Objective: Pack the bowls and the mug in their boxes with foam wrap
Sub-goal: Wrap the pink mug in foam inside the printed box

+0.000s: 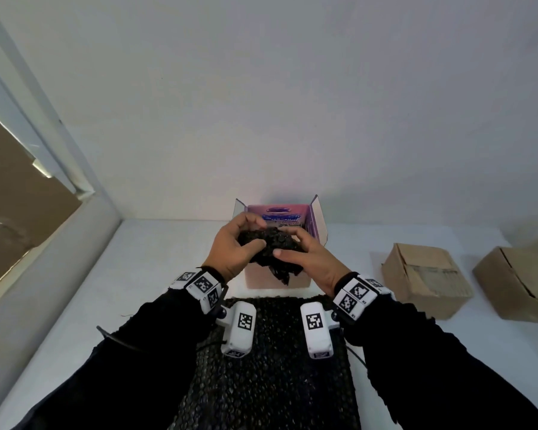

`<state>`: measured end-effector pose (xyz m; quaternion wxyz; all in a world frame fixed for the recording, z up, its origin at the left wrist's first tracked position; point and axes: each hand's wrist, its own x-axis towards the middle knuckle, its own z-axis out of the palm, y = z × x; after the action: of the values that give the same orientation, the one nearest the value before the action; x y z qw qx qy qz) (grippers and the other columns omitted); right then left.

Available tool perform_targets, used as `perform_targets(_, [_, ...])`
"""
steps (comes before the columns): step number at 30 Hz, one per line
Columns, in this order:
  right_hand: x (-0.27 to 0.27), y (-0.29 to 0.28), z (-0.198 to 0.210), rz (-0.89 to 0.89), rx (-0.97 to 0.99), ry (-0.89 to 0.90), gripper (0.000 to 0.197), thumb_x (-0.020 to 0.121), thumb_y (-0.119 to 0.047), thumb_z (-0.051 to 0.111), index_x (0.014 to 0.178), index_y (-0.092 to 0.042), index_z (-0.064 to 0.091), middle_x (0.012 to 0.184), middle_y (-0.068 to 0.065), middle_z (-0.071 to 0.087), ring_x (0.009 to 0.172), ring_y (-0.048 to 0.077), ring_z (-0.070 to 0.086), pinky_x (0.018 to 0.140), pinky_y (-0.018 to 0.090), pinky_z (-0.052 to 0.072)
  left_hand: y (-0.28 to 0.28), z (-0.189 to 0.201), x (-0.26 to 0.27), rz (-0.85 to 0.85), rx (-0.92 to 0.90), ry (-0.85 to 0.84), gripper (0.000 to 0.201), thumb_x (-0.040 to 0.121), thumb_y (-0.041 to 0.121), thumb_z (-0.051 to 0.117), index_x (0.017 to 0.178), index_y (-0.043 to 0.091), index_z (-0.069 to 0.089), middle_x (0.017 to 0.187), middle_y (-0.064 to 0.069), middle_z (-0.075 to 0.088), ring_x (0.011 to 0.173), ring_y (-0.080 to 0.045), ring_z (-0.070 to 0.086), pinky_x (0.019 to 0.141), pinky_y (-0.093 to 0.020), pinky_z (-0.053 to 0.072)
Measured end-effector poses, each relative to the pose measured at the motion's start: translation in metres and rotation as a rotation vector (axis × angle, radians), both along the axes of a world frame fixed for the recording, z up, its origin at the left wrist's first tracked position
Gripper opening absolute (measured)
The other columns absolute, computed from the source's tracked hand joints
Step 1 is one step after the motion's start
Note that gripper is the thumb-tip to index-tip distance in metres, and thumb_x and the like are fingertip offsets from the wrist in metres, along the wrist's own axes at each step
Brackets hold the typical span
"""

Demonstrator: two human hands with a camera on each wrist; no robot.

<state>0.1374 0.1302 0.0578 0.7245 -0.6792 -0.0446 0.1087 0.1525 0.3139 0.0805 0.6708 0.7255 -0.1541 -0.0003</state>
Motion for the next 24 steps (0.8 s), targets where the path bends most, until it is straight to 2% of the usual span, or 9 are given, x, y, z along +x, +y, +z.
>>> perform_targets(4, [0.022, -0.005, 0.017, -0.009, -0.137, -0.085, 0.034, 0.082, -0.009, 0.074, 0.109, -0.024, 0.059, 0.113, 0.005, 0.066, 0.104, 0.023, 0.065, 0.091, 0.039, 0.054, 0.007, 0.001, 0.031, 0.024, 0.428, -0.213, 0.048, 0.071, 0.029, 0.059, 0.117, 0.042, 0.057, 0.109, 0.004, 0.053, 0.101, -0.008, 0.048, 0.09, -0.013, 0.038])
perform_targets(7, [0.039, -0.005, 0.029, -0.033, -0.214, -0.13, 0.035, 0.081, -0.002, 0.07, 0.108, -0.02, 0.057, 0.114, 0.006, 0.063, 0.103, 0.024, 0.062, 0.091, 0.045, 0.054, 0.007, 0.004, 0.052, -0.138, 0.349, -0.046, 0.043, 0.079, 0.019, 0.065, 0.121, 0.028, 0.06, 0.112, 0.006, 0.064, 0.1, -0.003, 0.062, 0.088, -0.02, 0.049])
perform_targets(10, [0.056, 0.0, 0.041, 0.002, -0.032, 0.037, 0.041, 0.069, -0.01, 0.056, 0.109, -0.017, 0.052, 0.11, 0.015, 0.054, 0.094, 0.028, 0.056, 0.073, 0.04, 0.054, 0.004, 0.004, 0.071, -0.015, 0.348, -0.092, 0.027, 0.081, 0.011, 0.072, 0.103, 0.026, 0.065, 0.094, 0.008, 0.07, 0.085, -0.001, 0.066, 0.081, -0.023, 0.051])
perform_targets(12, [0.071, 0.004, 0.047, -0.037, 0.04, 0.088, 0.044, 0.06, -0.008, 0.047, 0.102, -0.017, 0.055, 0.107, 0.016, 0.054, 0.092, 0.028, 0.052, 0.072, 0.037, 0.049, 0.002, 0.003, 0.081, 0.071, 0.306, -0.128, 0.024, 0.079, 0.011, 0.074, 0.096, 0.025, 0.066, 0.088, 0.005, 0.071, 0.082, -0.005, 0.065, 0.078, -0.022, 0.051])
perform_targets(15, [0.093, 0.009, 0.051, -0.141, -0.291, -0.059, 0.04, 0.071, 0.002, 0.048, 0.101, -0.021, 0.059, 0.103, 0.009, 0.061, 0.089, 0.021, 0.057, 0.076, 0.032, 0.049, 0.002, -0.004, 0.094, 0.177, 0.32, -0.144, 0.023, 0.075, 0.014, 0.077, 0.092, 0.023, 0.067, 0.086, 0.007, 0.07, 0.079, -0.006, 0.064, 0.073, -0.02, 0.051])
perform_targets(17, [0.108, 0.012, 0.047, -0.18, -0.52, -0.159, 0.038, 0.079, 0.004, 0.05, 0.109, -0.02, 0.052, 0.096, 0.002, 0.059, 0.082, 0.016, 0.057, 0.066, 0.025, 0.048, 0.005, -0.011, 0.103, 0.213, 0.427, -0.134, 0.026, 0.075, 0.016, 0.076, 0.097, 0.023, 0.065, 0.093, 0.008, 0.069, 0.082, -0.01, 0.064, 0.076, -0.025, 0.052])
perform_targets(19, [0.122, 0.015, 0.039, -0.154, -0.727, -0.237, 0.036, 0.08, 0.002, 0.052, 0.109, -0.019, 0.047, 0.089, 0.003, 0.056, 0.075, 0.018, 0.055, 0.059, 0.027, 0.041, 0.01, -0.019, 0.11, 0.206, 0.582, -0.142, 0.03, 0.078, 0.017, 0.072, 0.105, 0.025, 0.061, 0.101, 0.007, 0.069, 0.091, -0.015, 0.063, 0.083, -0.033, 0.051])
perform_targets(22, [0.139, 0.022, 0.021, -0.035, -1.008, -0.294, 0.034, 0.08, 0.003, 0.051, 0.108, -0.017, 0.05, 0.092, 0.008, 0.055, 0.079, 0.026, 0.053, 0.064, 0.029, 0.035, 0.015, -0.032, 0.116, 0.223, 0.925, -0.213, 0.029, 0.084, 0.024, 0.062, 0.113, 0.028, 0.06, 0.114, 0.007, 0.065, 0.109, -0.024, 0.051, 0.089, -0.038, 0.041])
perform_targets(24, [0.145, 0.028, 0.009, 0.006, -1.124, -0.292, 0.035, 0.08, 0.004, 0.051, 0.108, -0.017, 0.048, 0.098, 0.009, 0.052, 0.082, 0.028, 0.052, 0.067, 0.031, 0.035, 0.017, -0.042, 0.117, 0.256, 1.017, -0.229, 0.031, 0.083, 0.026, 0.063, 0.114, 0.029, 0.062, 0.126, 0.002, 0.056, 0.118, -0.028, 0.042, 0.091, -0.041, 0.038])
